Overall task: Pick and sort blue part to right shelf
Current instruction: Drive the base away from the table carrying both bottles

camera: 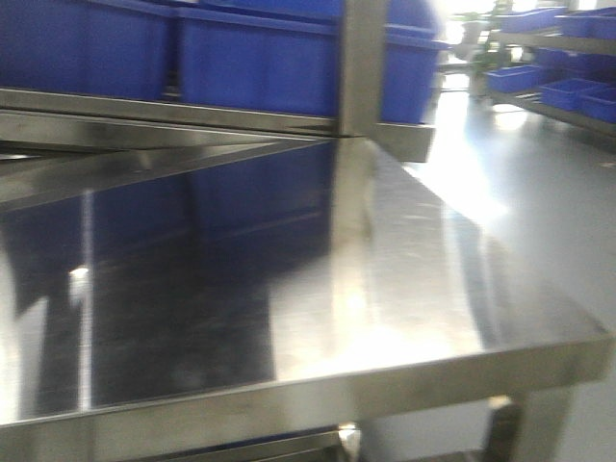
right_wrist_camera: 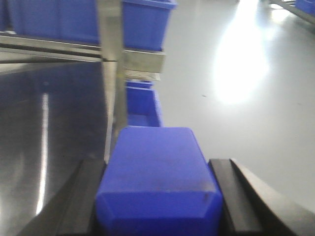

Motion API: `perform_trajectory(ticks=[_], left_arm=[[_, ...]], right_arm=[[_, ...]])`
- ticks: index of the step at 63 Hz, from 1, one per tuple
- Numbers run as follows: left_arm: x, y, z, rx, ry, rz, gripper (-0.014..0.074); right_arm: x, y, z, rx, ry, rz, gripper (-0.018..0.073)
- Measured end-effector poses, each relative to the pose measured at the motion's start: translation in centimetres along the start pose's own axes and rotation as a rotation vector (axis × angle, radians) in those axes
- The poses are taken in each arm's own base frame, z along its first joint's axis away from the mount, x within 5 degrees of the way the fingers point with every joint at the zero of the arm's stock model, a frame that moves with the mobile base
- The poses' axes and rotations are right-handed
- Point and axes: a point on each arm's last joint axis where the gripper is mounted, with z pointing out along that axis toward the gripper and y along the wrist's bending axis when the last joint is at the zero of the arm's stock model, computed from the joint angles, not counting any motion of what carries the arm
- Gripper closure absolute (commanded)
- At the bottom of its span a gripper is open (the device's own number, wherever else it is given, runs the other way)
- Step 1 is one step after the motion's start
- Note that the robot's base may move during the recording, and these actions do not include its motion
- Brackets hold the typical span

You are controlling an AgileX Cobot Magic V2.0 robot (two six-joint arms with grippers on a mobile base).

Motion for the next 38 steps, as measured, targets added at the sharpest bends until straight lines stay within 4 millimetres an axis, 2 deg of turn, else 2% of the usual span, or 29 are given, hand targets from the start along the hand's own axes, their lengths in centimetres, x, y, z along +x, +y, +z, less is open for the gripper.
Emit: perform_trajectory(ticks=[38], left_arm=[[0.0,0.0,0.0,0.0,0.0,0.0,0.0284]], right_arm=[[0.0,0.0,0.0,0.0,0.0,0.0,0.0186]])
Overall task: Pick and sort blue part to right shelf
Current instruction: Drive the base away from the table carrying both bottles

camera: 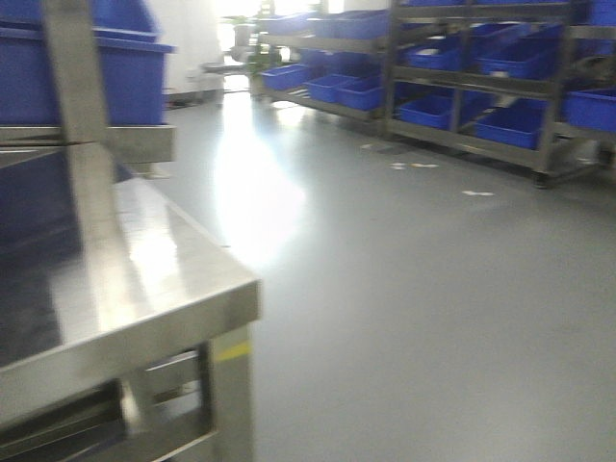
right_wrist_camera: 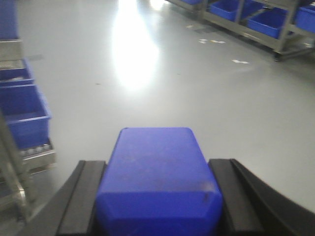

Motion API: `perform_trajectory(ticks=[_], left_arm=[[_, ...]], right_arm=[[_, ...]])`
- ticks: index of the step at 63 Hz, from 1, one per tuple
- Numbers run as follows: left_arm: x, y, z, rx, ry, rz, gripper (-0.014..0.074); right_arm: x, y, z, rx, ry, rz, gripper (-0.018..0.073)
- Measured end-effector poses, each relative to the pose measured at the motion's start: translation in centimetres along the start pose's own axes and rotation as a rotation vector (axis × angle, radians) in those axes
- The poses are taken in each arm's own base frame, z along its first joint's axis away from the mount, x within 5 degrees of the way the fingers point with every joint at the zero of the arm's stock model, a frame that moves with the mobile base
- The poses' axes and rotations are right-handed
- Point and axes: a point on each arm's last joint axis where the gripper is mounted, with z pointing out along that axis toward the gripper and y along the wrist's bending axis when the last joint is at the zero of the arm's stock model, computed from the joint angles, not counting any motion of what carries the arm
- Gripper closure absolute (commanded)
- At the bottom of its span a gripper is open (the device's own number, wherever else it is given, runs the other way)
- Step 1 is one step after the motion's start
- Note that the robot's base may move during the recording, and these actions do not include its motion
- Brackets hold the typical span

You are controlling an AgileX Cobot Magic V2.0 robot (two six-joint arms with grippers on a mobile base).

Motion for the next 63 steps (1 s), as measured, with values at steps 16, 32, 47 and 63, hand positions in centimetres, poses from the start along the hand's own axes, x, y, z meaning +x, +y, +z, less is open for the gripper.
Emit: perform_trajectory(ticks=[16,32,47,63], left_arm=[[0.01,0.0,0.0,0.0,0.001,0.0,0.0284],[0.01,0.0,0.0,0.0,0.001,0.0,0.0284],[0.01,0.0,0.0,0.0,0.001,0.0,0.0284],[0.01,0.0,0.0,0.0,0.001,0.0,0.0284]], right_arm=[[0.0,0.0,0.0,0.0,0.0,0.0,0.0186],[0.0,0.0,0.0,0.0,0.0,0.0,0.0186],[0.0,0.0,0.0,0.0,0.0,0.0,0.0186],[0.0,0.0,0.0,0.0,0.0,0.0,0.0186]])
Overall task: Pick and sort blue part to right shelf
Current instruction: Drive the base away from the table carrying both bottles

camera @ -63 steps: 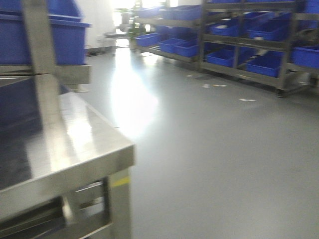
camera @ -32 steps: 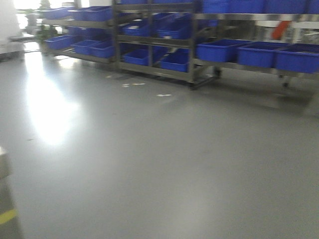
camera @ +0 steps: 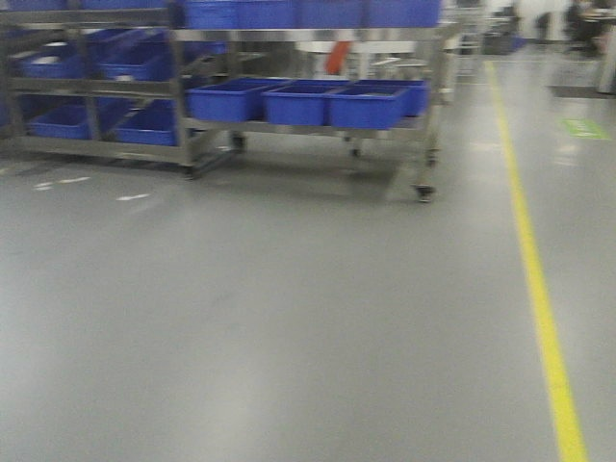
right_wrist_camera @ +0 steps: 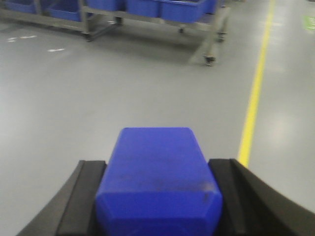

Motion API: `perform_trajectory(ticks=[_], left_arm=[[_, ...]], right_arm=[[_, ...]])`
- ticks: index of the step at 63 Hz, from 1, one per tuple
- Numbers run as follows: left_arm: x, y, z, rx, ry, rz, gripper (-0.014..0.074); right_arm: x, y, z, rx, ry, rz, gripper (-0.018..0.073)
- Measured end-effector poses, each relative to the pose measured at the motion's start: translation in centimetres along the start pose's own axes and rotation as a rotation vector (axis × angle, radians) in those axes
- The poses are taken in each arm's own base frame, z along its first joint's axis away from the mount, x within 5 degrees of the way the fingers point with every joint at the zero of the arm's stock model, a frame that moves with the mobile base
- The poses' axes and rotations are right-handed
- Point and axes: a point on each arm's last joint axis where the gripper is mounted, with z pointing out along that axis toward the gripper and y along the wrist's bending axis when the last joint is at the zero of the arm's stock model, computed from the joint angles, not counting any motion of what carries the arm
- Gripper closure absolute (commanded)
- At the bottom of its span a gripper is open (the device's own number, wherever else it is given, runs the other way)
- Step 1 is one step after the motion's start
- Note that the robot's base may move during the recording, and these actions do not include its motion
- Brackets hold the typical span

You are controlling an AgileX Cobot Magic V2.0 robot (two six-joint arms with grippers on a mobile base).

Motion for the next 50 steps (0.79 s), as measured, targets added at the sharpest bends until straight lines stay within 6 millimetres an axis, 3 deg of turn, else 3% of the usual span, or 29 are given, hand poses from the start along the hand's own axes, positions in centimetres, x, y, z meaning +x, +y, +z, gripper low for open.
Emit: perform_trajectory(ticks=[50], left_arm=[[0.0,0.0,0.0,0.0,0.0,0.0,0.0284]], right_arm=[[0.0,0.0,0.0,0.0,0.0,0.0,0.0186]])
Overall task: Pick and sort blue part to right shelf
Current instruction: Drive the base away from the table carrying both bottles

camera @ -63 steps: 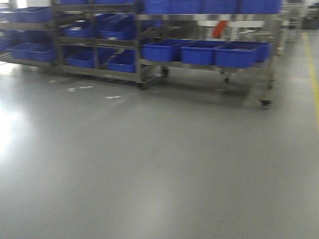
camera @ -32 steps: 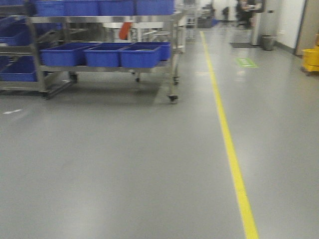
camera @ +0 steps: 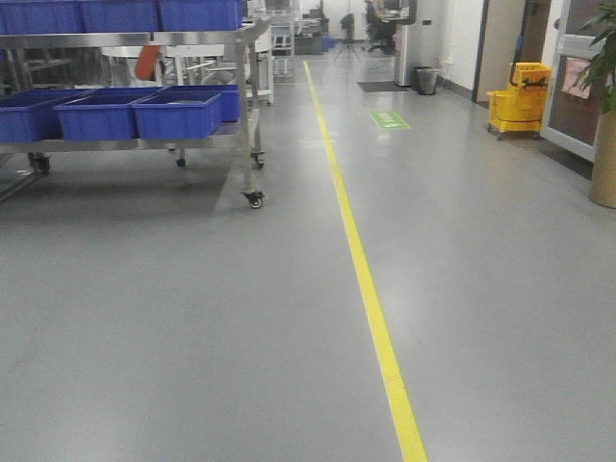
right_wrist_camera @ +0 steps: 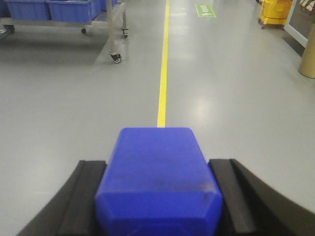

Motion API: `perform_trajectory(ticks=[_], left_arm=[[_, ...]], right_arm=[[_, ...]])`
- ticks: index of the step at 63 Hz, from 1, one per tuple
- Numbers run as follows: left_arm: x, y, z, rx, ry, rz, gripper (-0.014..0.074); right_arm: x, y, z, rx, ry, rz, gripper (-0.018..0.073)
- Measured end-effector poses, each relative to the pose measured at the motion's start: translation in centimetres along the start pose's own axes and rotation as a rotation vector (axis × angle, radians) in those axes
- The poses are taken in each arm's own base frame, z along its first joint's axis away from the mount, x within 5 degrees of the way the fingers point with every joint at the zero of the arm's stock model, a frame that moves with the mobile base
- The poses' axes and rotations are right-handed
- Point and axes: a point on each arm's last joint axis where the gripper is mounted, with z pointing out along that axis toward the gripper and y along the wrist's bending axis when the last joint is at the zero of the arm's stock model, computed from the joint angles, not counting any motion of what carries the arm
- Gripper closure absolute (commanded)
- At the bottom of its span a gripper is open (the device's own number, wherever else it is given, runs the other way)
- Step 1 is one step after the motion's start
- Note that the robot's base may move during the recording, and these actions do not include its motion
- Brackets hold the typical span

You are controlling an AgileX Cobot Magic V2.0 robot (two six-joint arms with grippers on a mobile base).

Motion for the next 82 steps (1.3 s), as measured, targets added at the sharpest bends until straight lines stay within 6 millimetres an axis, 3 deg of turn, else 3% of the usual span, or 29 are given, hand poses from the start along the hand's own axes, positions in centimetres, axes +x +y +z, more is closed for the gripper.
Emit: perform_trajectory(ticks=[82], left_arm=[[0.0,0.0,0.0,0.0,0.0,0.0,0.0284]], right_arm=[[0.0,0.0,0.0,0.0,0.0,0.0,0.0186]])
